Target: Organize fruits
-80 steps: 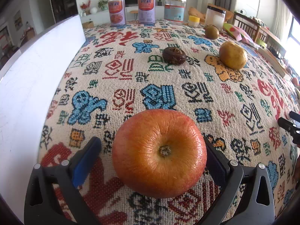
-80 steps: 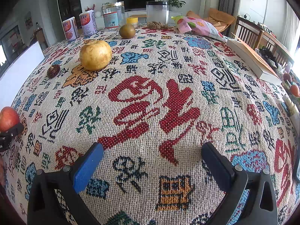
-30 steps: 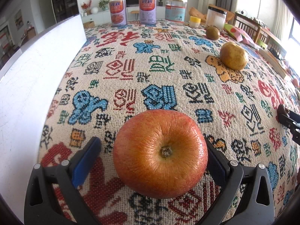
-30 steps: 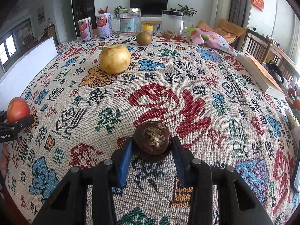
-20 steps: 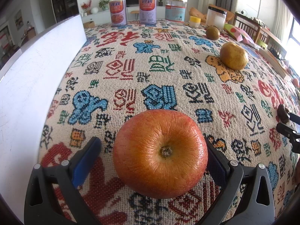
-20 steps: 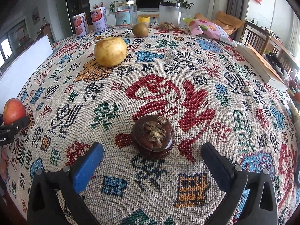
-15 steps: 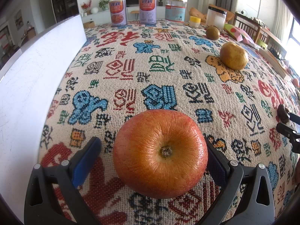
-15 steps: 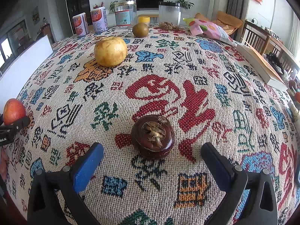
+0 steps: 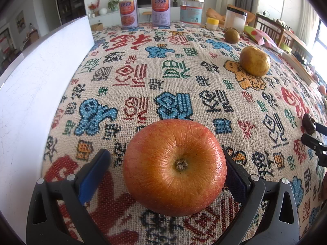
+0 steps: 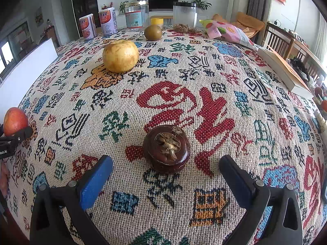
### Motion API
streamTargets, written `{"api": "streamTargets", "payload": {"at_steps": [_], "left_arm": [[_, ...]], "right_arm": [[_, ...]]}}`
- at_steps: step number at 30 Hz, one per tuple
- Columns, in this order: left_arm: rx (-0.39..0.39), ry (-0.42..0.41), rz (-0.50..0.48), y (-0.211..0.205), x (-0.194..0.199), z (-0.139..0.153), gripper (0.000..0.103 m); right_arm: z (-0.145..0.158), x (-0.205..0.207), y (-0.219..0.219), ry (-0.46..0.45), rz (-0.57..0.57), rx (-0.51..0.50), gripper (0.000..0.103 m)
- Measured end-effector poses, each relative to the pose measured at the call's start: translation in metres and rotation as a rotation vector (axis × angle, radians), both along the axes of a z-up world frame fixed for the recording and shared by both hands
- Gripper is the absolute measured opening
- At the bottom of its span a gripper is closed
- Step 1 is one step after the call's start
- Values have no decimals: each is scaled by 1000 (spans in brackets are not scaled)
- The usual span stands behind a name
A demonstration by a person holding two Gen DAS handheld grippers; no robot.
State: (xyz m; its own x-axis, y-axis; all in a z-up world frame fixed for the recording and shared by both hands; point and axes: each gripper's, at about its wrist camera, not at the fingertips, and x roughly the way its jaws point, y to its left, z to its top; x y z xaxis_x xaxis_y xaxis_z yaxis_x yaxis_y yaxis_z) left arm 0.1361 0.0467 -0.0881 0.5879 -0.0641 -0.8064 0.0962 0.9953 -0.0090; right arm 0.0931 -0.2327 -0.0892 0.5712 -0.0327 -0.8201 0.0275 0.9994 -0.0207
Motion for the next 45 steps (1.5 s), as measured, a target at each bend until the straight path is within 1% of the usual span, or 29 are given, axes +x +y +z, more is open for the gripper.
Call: {"api": "streamTargets", "payload": {"at_steps": [29,31,35,36,37,38,39,40,43,45], "left_arm": [[-1,0,0,0,0,0,103],[-16,6,-11,1,-1,1,102],[-86,13,-58,4,-3,7,101],[-87,16,-71,3,-3,7,98],[-73,18,-78,1,-3,7,86],[-38,15,-78,-3,-4,7,81],[-10,8,-80,-6,-5,8,76],[-10,2,-87,-6,-5,8,72],[-43,-3,-84,-1,-6,9,72],[-53,-9,-85,1,-7,10,71]], "right_arm": [[1,1,0,0,1,0,103],[1,1,0,0,1,1,103],[2,-1,-1,-7,1,14,103],[3,-3,-2,-13,4,27,103],[5,-5,-3,-21,8,48,101],[7,-8,-5,-29,14,82,97],[10,-7,-7,-26,25,115,95],[12,-6,-10,-18,28,138,93],[21,-6,-23,-22,-3,192,93],[25,-5,-20,-9,10,200,87]]}}
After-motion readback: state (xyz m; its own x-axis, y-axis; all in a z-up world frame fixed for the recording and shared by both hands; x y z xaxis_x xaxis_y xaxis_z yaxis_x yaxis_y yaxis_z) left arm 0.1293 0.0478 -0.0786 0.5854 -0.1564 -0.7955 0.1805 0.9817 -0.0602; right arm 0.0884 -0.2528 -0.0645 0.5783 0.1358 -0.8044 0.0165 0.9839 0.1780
